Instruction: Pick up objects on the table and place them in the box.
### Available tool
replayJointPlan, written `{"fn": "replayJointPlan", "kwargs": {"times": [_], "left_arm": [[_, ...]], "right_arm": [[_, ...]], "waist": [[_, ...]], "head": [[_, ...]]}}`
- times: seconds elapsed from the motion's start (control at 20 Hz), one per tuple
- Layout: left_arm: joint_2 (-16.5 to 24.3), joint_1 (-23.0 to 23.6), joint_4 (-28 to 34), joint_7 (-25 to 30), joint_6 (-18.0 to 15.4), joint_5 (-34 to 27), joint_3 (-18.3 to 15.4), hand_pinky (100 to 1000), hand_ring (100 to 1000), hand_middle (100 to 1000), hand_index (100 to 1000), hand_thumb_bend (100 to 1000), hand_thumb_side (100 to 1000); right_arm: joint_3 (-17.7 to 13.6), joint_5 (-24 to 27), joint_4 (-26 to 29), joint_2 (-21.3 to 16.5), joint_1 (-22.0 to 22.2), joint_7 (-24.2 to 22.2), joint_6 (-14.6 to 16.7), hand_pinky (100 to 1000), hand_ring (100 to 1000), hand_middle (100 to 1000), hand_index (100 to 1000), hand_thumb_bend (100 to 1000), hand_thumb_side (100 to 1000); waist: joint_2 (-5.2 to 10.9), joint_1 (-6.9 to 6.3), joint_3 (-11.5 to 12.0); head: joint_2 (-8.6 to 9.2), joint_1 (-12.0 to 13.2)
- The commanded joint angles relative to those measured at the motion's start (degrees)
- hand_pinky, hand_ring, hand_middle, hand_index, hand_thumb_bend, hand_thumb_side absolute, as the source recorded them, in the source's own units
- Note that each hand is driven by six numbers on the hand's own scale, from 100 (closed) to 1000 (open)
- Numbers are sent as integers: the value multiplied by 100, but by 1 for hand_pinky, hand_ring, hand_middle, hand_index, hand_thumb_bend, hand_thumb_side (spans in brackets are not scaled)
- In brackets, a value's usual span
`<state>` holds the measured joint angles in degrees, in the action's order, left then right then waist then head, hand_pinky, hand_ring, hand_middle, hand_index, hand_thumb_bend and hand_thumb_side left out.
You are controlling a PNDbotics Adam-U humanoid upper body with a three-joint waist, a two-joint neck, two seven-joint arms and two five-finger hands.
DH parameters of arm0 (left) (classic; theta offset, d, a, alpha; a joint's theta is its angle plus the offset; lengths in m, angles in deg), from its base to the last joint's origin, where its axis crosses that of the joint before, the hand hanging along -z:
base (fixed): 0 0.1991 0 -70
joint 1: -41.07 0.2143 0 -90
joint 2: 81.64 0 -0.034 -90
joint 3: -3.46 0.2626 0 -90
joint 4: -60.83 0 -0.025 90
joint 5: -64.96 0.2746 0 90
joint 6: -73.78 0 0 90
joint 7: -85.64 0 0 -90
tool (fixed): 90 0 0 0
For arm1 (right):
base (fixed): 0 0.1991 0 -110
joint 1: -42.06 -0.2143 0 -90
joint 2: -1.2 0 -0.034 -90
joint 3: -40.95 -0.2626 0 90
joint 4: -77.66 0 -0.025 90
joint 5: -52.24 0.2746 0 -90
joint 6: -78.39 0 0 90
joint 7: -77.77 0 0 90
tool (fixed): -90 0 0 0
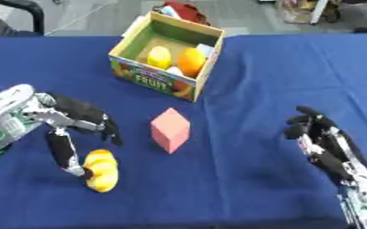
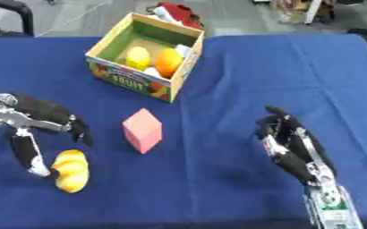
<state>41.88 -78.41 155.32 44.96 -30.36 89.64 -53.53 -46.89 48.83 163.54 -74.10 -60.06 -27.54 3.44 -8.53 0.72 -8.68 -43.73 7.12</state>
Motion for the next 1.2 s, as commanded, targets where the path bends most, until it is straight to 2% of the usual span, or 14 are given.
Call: {"fn": "replayJointPlan", "kwargs": {"times": [0.05, 0.15, 0.25, 0.3, 0.35, 0.4, 0.5, 0.65, 0.85, 1.0, 1.2], "left_arm": [[237, -32, -7, 265, -330, 20, -11, 796, 743, 761, 875, 480, 329], [230, -19, 9, 265, -365, 84, -9, 770, 707, 725, 851, 472, 296], [205, -20, 41, 265, -377, 173, -43, 714, 635, 652, 804, 460, 235], [181, -25, 51, 265, -360, 215, -80, 690, 611, 623, 784, 417, 218], [152, -29, 59, 265, -339, 248, -120, 663, 582, 590, 755, 449, 181], [123, -36, 71, 265, -320, 278, -161, 642, 558, 563, 732, 441, 157], [62, -59, 98, 242, -266, 298, -251, 576, 486, 485, 653, 401, 158], [20, -92, 152, 30, -183, 335, -361, 523, 431, 426, 585, 360, 165], [30, -266, 270, -223, -56, 360, -591, 519, 423, 416, 577, 345, 176], [-50, -670, 252, -373, 62, 454, -838, 525, 426, 419, 582, 350, 184], [-601, -1517, -573, -719, 369, 802, -1097, 539, 432, 426, 590, 343, 186]], "right_arm": [[-18, -13, 103, -85, -79, 12, 4, 645, 634, 661, 895, 100, 398], [-18, -15, 103, -87, -80, 10, 3, 645, 634, 661, 895, 100, 397], [-22, -14, 102, -88, -79, 14, 2, 646, 634, 661, 895, 100, 398], [-23, -12, 102, -86, -80, 16, 1, 646, 634, 661, 895, 100, 398], [-21, -11, 103, -84, -82, 13, 1, 646, 634, 661, 895, 100, 398], [-19, -10, 103, -82, -83, 10, 2, 646, 634, 661, 895, 100, 398], [-21, -8, 103, -78, -83, 10, 1, 646, 634, 661, 894, 100, 399], [-26, -7, 103, -81, -84, 13, 1, 646, 634, 661, 894, 100, 399], [-31, -6, 101, -86, -79, 16, -1, 646, 634, 661, 893, 100, 401], [-28, -7, 93, -89, -64, 10, 0, 646, 634, 661, 893, 100, 401], [-21, -6, 77, -83, -38, 2, 0, 646, 634, 661, 893, 100, 400]], "waist": [[23, -97, 8], [24, -97, 7], [25, -96, 9], [25, -95, 12], [26, -93, 14], [28, -92, 15], [33, -88, 17], [41, -84, 17], [64, -89, 40], [90, -84, 68], [141, -59, 86]], "head": [[52, 3], [54, 2], [58, 2], [61, -3], [64, -11], [66, -17], [70, -21], [72, -26], [79, -37], [73, -56], [54, -73]]}}
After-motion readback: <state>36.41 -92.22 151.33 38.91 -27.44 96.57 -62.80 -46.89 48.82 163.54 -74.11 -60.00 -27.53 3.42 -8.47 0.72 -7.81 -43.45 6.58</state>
